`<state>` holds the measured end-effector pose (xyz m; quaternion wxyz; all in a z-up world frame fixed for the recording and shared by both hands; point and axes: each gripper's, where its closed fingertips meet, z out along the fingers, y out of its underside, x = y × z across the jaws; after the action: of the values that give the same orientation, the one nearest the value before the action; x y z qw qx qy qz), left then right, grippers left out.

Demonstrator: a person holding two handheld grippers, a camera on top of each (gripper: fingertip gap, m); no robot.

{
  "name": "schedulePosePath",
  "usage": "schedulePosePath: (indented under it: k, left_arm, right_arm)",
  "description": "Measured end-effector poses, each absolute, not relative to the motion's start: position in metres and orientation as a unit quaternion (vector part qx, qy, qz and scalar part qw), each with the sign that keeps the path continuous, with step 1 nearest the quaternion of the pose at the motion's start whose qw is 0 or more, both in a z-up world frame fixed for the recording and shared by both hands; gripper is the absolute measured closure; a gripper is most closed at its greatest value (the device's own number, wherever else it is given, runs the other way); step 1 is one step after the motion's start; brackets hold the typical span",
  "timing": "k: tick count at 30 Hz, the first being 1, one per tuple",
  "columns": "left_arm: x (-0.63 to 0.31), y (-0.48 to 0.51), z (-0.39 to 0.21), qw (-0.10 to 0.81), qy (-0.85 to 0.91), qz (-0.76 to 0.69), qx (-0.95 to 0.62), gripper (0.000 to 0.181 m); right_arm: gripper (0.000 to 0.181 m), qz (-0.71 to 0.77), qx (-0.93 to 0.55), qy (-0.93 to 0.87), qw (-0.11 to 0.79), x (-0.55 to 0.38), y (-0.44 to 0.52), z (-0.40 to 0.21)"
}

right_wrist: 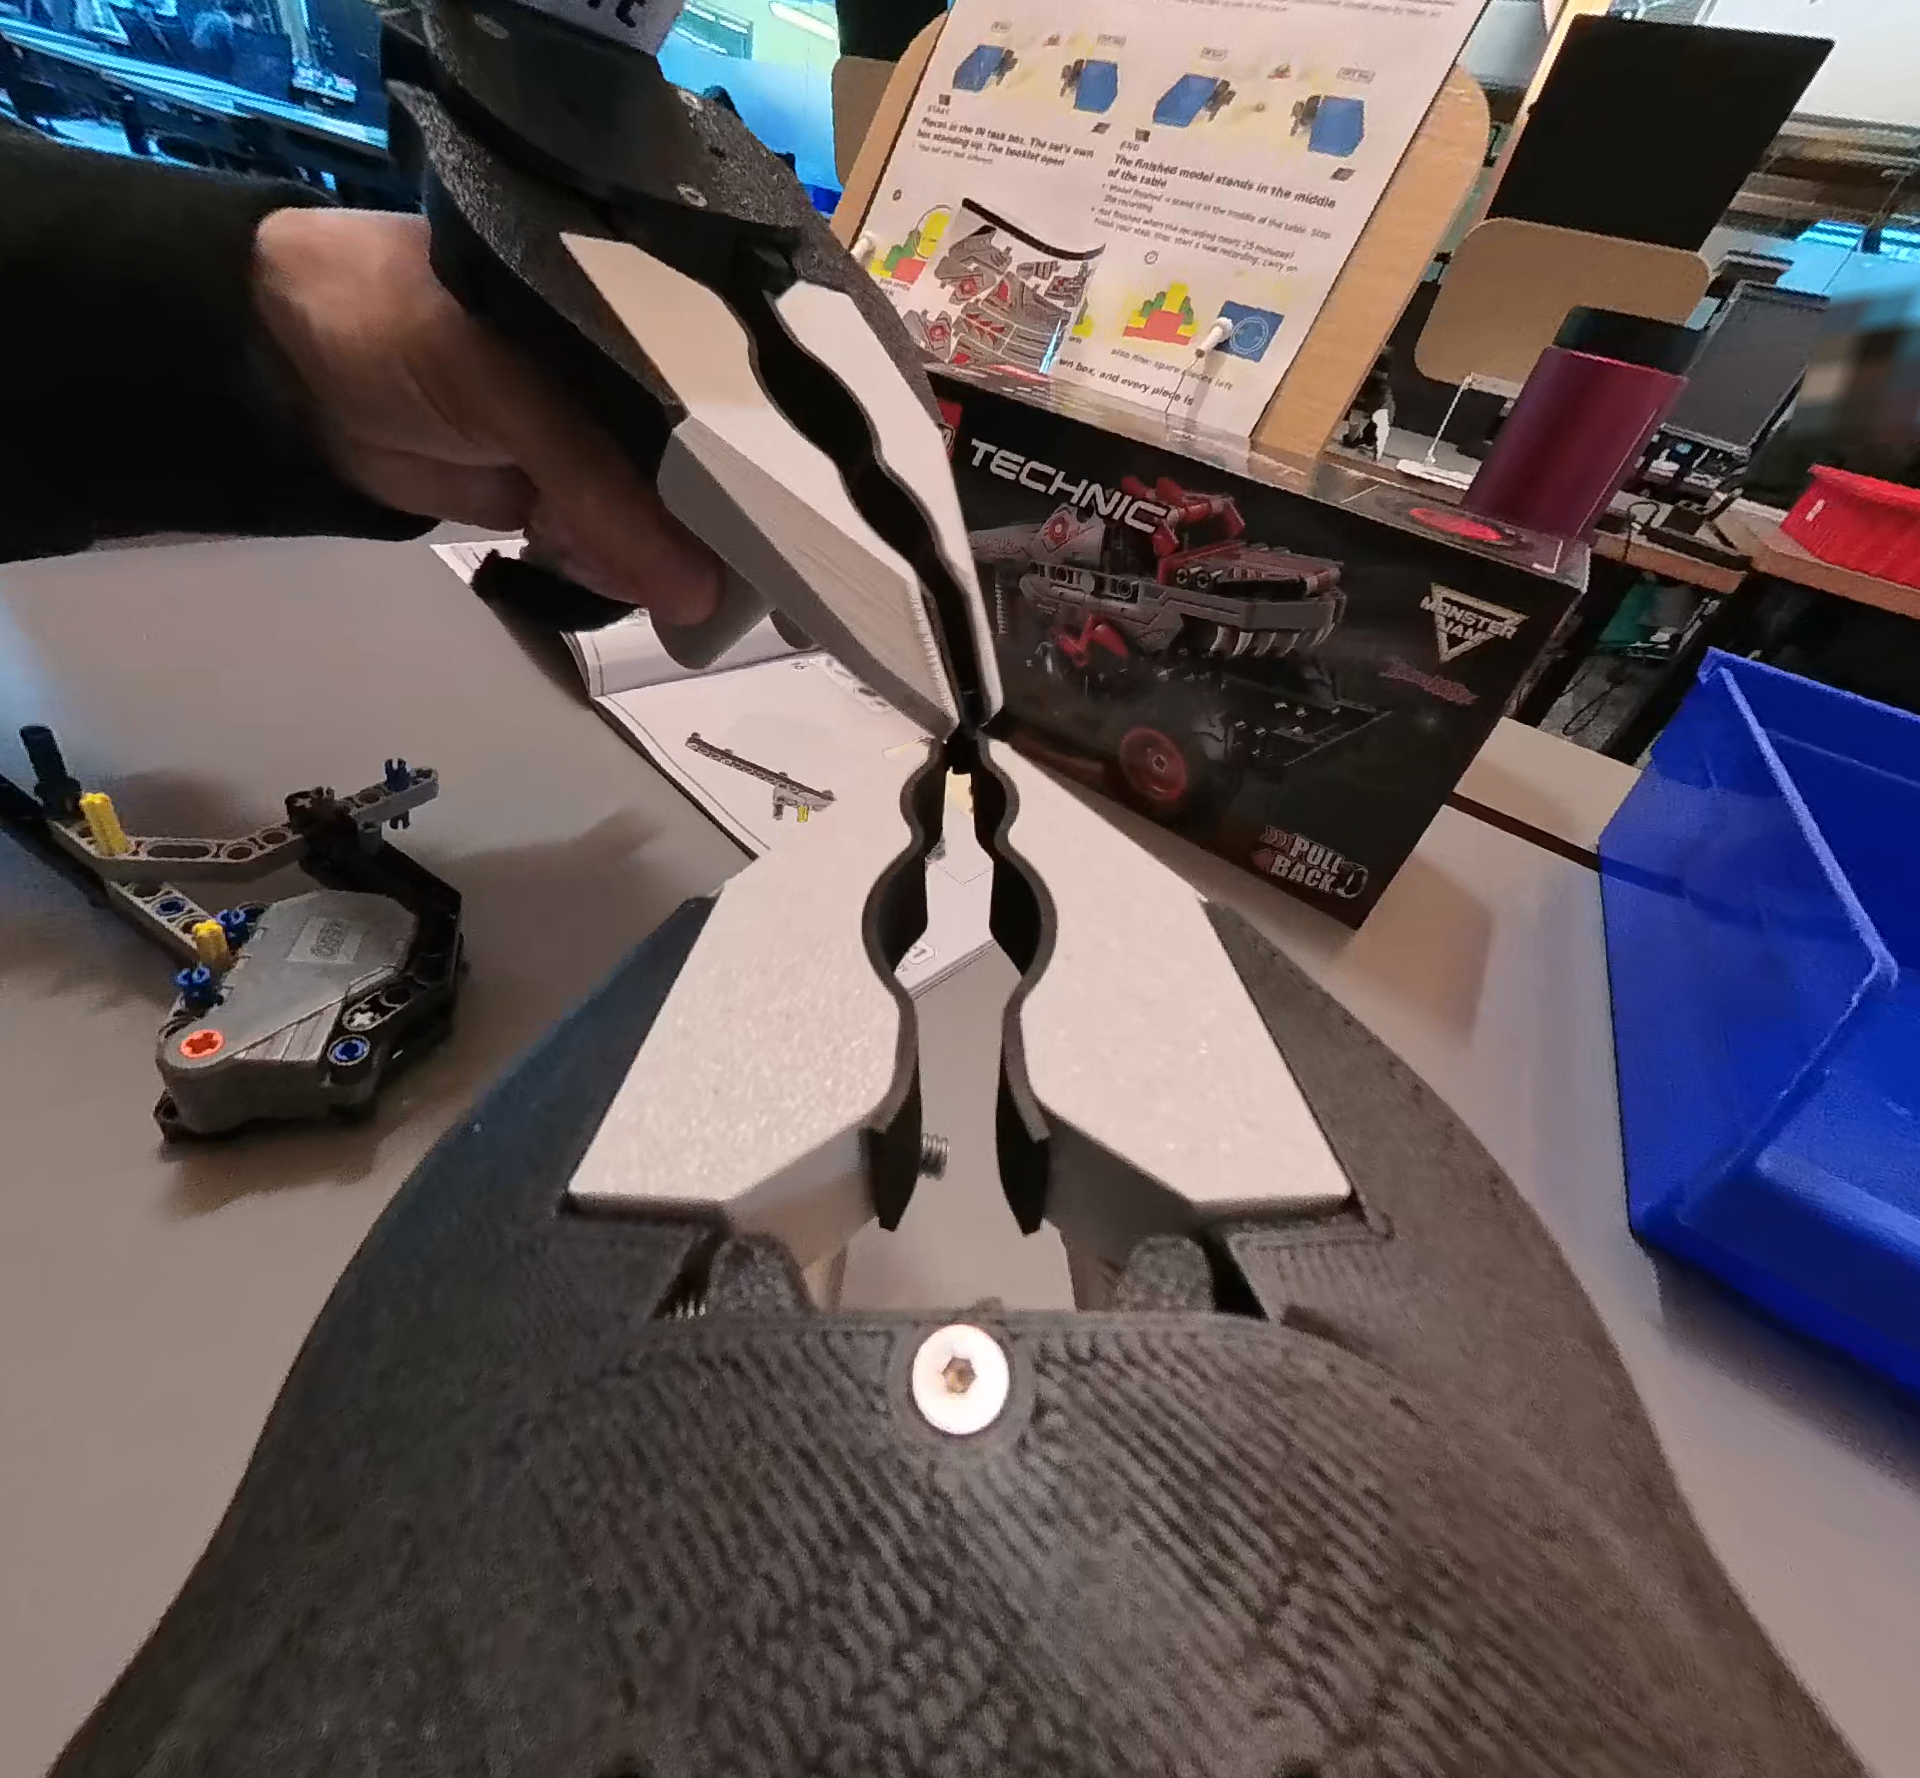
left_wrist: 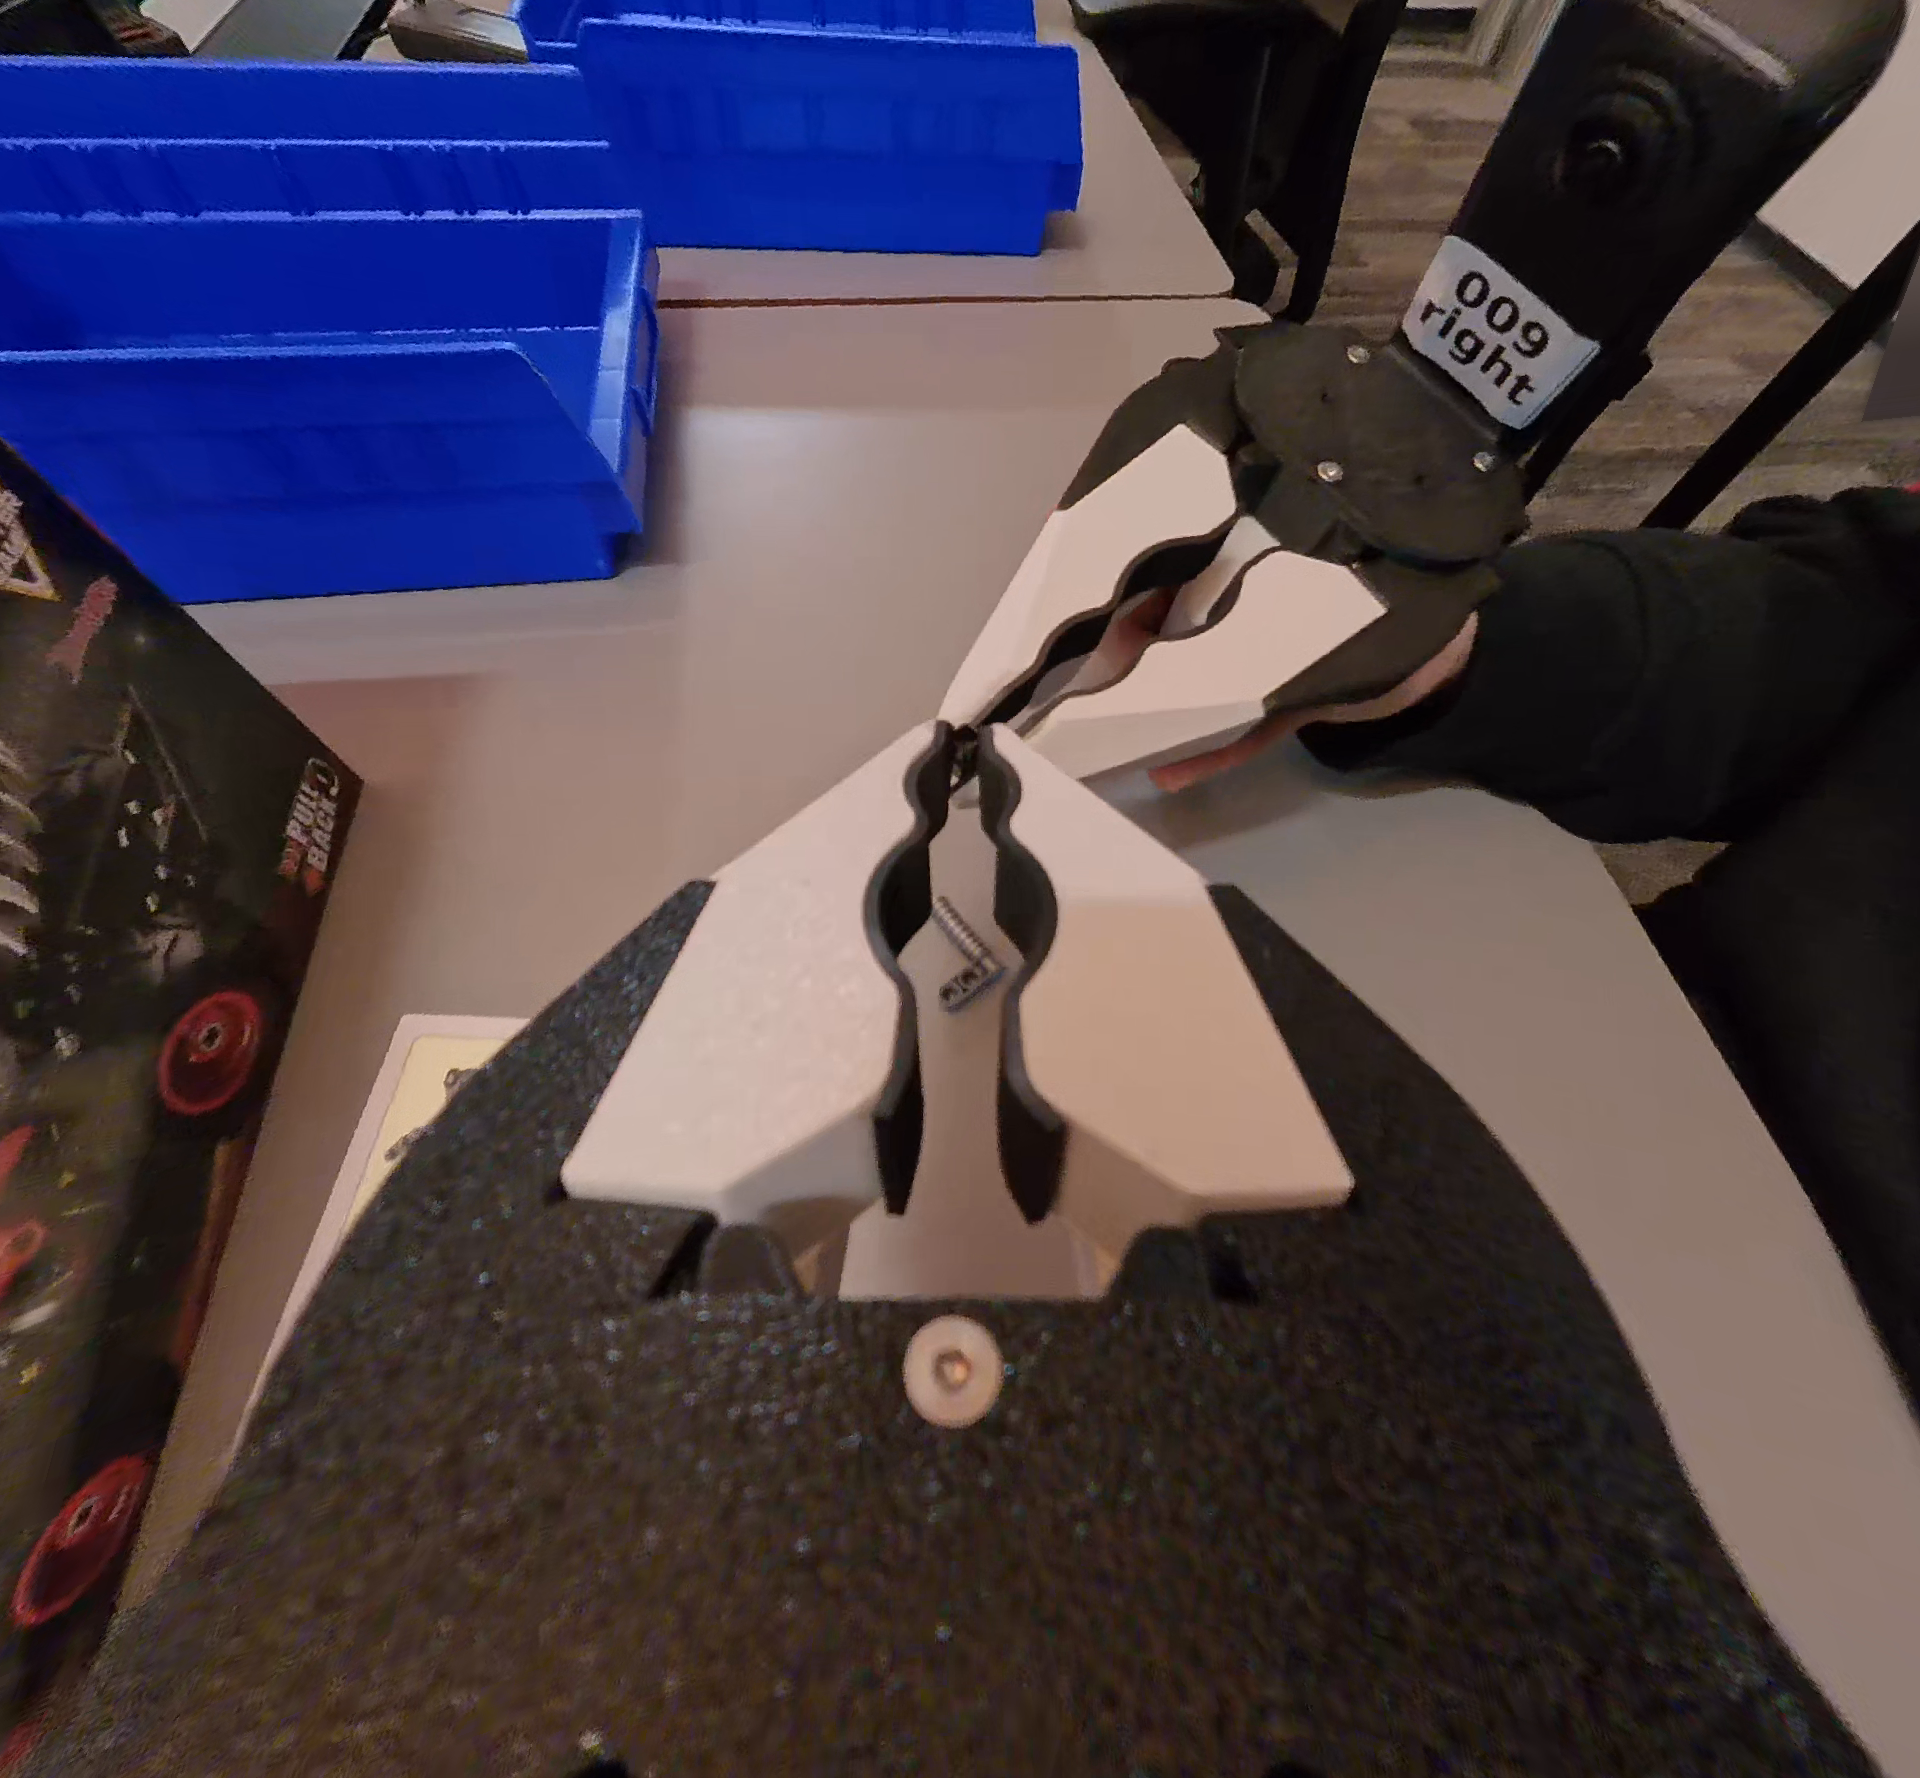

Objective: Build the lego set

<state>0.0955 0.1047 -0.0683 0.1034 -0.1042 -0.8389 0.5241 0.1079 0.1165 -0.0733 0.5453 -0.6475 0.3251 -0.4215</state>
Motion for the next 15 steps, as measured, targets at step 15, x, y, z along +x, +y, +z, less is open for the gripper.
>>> schedulePosePath:
  k: [15]
  left_arm:
    - [0.0943,0.1079,-0.0716,0.129,-0.828,0.538,-0.091,0.179]
  right_arm:
    - [0.178,-0.368,-0.608,0.354,0.608,0.1094,0.1217,-0.0728]
